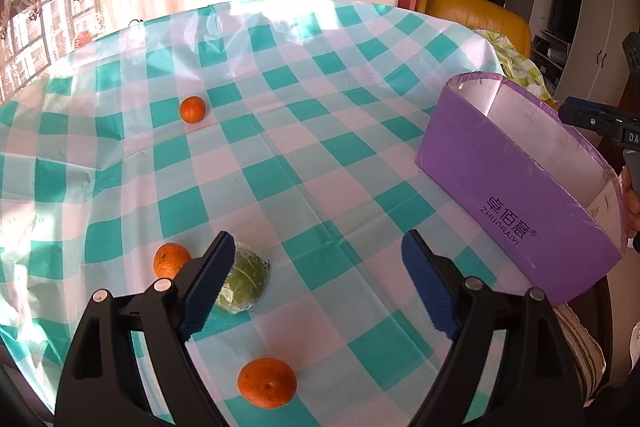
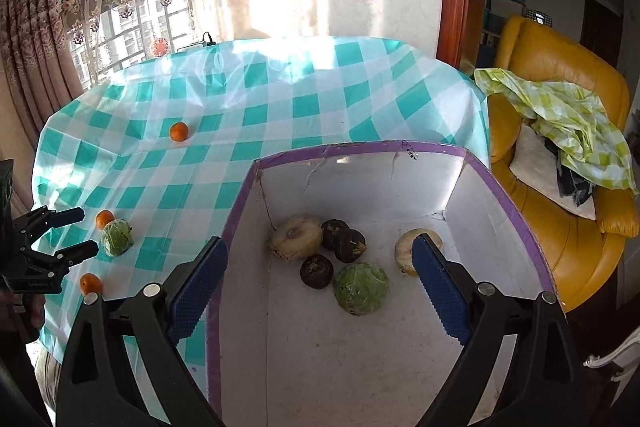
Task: Organize fruits
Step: 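Withdraw both open tools from the box back over the table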
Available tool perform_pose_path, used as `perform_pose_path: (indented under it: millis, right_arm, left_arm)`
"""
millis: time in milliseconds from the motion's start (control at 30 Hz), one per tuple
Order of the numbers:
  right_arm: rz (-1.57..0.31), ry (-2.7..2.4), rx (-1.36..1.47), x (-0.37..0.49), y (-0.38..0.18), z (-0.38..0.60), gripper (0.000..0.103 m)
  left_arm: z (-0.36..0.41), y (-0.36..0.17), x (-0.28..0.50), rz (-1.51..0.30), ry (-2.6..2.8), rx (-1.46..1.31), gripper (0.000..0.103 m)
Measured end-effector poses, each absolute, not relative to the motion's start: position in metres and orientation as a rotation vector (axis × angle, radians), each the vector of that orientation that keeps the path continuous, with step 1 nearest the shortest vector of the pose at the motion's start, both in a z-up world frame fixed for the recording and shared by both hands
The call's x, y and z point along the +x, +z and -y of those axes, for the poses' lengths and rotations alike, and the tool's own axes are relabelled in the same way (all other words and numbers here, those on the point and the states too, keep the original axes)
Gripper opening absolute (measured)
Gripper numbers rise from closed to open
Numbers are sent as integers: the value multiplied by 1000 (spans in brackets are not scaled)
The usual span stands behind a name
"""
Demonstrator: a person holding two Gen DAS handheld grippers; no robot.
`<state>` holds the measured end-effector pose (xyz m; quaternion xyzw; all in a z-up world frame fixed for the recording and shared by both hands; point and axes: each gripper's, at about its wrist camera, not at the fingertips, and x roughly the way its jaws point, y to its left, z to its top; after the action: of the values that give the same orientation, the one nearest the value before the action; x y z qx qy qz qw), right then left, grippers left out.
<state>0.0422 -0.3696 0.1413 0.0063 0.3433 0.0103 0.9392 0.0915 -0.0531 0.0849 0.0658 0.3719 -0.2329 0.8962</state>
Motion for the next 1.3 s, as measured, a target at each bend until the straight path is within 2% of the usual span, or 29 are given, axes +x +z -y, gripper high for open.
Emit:
perform_pose_path:
  millis: [333,700,833,1033,1133,1300]
  right_arm:
    - [-669,109,-33,37,154,327,90]
    - [-703,306,-79,40,138,259,90]
    - [-729,370,-91,44,124,234,90]
    - [-793,426,-76,56,102,212,90]
    - [-819,438,-74,63,92,204,90]
    - [-854,466,-85,71,77,189,90]
  left_arm:
    - [-28,67,90,-812,-322,83,85]
    - [-59,50,101,-860,-277,41,85]
    - [-61,43,107,-879,-287,24,78]
    - [-62,34,118,-898,-296,14,74]
    - [-62,30,126,-906,-305,7,67]
    - [-60,26,139,-908,-327,-4,66]
